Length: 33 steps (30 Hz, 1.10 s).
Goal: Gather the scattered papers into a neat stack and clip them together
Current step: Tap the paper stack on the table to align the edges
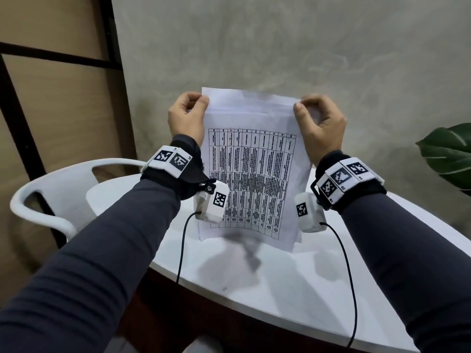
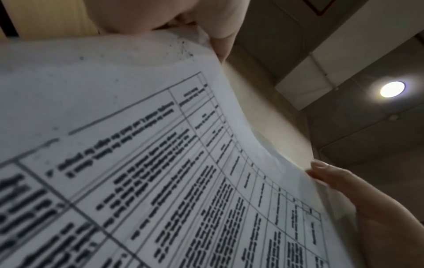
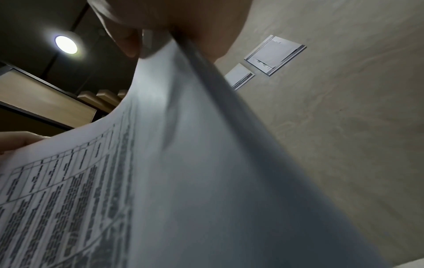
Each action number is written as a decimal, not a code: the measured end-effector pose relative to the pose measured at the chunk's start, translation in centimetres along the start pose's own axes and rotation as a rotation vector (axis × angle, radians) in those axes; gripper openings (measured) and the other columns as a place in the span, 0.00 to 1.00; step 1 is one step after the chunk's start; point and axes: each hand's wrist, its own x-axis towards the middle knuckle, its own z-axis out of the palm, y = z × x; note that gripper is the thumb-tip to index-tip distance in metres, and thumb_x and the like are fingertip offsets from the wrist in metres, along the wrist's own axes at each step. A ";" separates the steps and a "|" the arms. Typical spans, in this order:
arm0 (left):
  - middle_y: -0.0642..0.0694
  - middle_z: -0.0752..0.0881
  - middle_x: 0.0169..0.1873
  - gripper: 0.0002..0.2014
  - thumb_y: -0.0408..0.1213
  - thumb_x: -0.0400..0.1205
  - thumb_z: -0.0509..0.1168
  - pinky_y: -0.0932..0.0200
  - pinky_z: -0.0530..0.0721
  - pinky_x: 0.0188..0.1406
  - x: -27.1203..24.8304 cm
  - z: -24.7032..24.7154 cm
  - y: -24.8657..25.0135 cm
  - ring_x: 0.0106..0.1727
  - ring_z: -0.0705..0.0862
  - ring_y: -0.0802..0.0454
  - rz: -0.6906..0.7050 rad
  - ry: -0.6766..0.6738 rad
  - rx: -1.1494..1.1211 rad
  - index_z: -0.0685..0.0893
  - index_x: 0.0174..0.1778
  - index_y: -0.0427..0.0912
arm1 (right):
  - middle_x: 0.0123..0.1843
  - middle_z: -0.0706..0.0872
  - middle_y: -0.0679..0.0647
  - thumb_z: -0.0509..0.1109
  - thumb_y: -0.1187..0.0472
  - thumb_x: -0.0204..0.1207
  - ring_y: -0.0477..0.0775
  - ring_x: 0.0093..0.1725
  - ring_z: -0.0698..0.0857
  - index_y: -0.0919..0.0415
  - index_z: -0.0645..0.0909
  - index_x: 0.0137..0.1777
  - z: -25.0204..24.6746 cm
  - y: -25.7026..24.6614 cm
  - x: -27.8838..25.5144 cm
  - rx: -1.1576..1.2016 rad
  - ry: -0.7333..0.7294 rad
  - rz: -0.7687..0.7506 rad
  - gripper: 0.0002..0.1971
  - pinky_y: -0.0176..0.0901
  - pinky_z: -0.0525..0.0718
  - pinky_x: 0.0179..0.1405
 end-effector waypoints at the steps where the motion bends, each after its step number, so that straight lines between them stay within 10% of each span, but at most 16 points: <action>1: 0.62 0.78 0.15 0.15 0.28 0.75 0.65 0.72 0.72 0.30 0.0 0.0 0.0 0.20 0.72 0.71 -0.005 0.010 -0.004 0.77 0.25 0.50 | 0.37 0.80 0.42 0.70 0.56 0.73 0.38 0.39 0.79 0.41 0.73 0.37 0.0 -0.1 0.0 -0.002 0.010 0.002 0.10 0.37 0.81 0.45; 5: 0.59 0.73 0.14 0.13 0.32 0.73 0.58 0.69 0.66 0.26 -0.1 0.0 0.3 0.18 0.69 0.68 -0.016 0.049 0.007 0.69 0.23 0.49 | 0.39 0.78 0.50 0.70 0.58 0.73 0.45 0.40 0.79 0.41 0.71 0.41 0.3 -0.1 -0.1 -0.015 0.049 -0.032 0.11 0.43 0.81 0.43; 8: 0.55 0.76 0.28 0.13 0.26 0.76 0.56 0.75 0.71 0.32 -0.2 -0.2 0.5 0.25 0.73 0.73 0.017 0.040 -0.050 0.75 0.31 0.49 | 0.45 0.79 0.48 0.68 0.63 0.76 0.31 0.46 0.80 0.47 0.78 0.59 0.4 0.0 -0.1 0.008 0.007 -0.081 0.14 0.32 0.83 0.49; 12: 0.49 0.85 0.46 0.08 0.32 0.80 0.64 0.70 0.79 0.52 -0.4 -0.2 0.3 0.47 0.81 0.59 0.075 -0.077 -0.044 0.86 0.52 0.42 | 0.39 0.80 0.42 0.71 0.57 0.75 0.26 0.39 0.79 0.44 0.82 0.46 0.5 -0.4 0.0 -0.008 -0.026 -0.089 0.05 0.31 0.82 0.42; 18: 0.53 0.79 0.26 0.14 0.29 0.74 0.61 0.64 0.73 0.36 0.0 -0.5 0.1 0.31 0.75 0.59 0.018 0.015 -0.033 0.75 0.23 0.48 | 0.32 0.75 0.44 0.66 0.57 0.71 0.33 0.32 0.72 0.41 0.65 0.32 0.5 -1.0 0.2 -0.109 0.028 -0.004 0.13 0.38 0.76 0.36; 29: 0.52 0.80 0.31 0.13 0.26 0.67 0.58 0.60 0.77 0.45 -0.1 -0.7 -0.1 0.35 0.79 0.58 0.040 0.044 -0.012 0.76 0.32 0.52 | 0.35 0.80 0.45 0.56 0.70 0.65 0.34 0.35 0.77 0.42 0.72 0.49 0.9 -2.1 0.2 0.081 -0.036 0.099 0.20 0.24 0.69 0.30; 33: 0.58 0.77 0.28 0.13 0.32 0.72 0.68 0.61 0.78 0.40 0.1 -0.9 -0.3 0.24 0.75 0.72 0.101 0.058 0.088 0.74 0.34 0.56 | 0.36 0.82 0.48 0.56 0.67 0.68 0.40 0.36 0.78 0.48 0.76 0.48 0.9 -2.0 0.2 -0.018 -0.063 0.136 0.15 0.32 0.76 0.34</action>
